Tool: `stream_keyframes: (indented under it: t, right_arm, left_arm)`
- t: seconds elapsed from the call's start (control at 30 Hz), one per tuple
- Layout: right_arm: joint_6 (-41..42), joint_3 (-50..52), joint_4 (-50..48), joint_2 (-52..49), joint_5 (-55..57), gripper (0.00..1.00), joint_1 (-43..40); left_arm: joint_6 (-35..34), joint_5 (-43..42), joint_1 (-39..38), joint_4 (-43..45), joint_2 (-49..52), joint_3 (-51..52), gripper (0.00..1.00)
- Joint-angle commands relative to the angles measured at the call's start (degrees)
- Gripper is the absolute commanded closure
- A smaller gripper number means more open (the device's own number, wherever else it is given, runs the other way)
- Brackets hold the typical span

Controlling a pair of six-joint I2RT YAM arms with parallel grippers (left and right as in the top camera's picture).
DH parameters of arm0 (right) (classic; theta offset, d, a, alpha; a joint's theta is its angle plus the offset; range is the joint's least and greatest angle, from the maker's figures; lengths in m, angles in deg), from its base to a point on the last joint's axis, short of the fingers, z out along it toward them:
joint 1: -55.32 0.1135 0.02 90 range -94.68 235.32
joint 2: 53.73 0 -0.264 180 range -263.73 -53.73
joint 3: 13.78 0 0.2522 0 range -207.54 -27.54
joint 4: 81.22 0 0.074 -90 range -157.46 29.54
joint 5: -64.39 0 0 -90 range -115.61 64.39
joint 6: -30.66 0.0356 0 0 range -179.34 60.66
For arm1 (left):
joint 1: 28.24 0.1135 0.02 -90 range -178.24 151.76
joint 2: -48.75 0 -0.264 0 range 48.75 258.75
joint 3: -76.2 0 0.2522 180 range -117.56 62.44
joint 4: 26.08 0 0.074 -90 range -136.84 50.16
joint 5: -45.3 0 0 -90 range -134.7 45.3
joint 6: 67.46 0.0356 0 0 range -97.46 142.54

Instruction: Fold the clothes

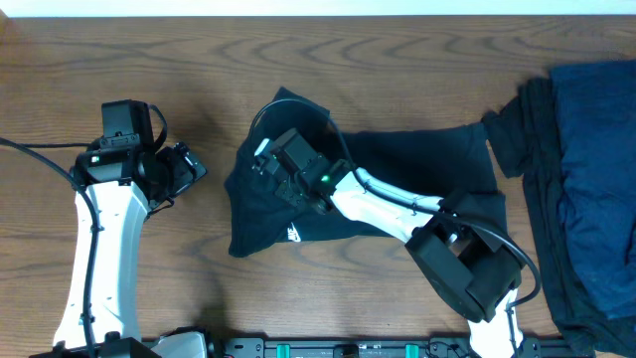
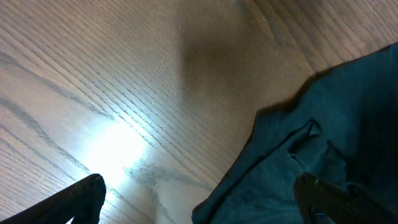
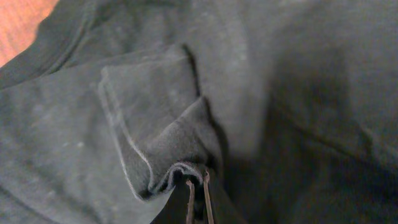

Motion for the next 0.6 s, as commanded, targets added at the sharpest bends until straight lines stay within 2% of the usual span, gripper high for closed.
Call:
stream_keyframes:
  t: [0.0,0.07,0.17,0.57]
  right_arm:
    - [-0.2,-0.3,-0.7,1.9,0.6,0.91,-1.2]
    - [-0.2,-0.3,-1.2,1.7,0.6,0.83,-1.8]
    - [-0.2,-0.3,-2.1,1.4,0.6,0.77,-2.4]
    - [-0.2,-0.3,-6.3,-0.2,0.8,0.76,-4.7]
  left_arm:
    - [-0.1,0.7,0.2,-0.1,-0.1,-0.3,0.02]
    - [-0.1,0.7,0.2,-0.1,-0.1,-0.3,0.02]
    - [-0.1,0.7,0.2,-0.1,-0.1,-0.3,0.02]
    - [-0.1,0.7,0.2,-0.1,-0.1,-0.3,0.02]
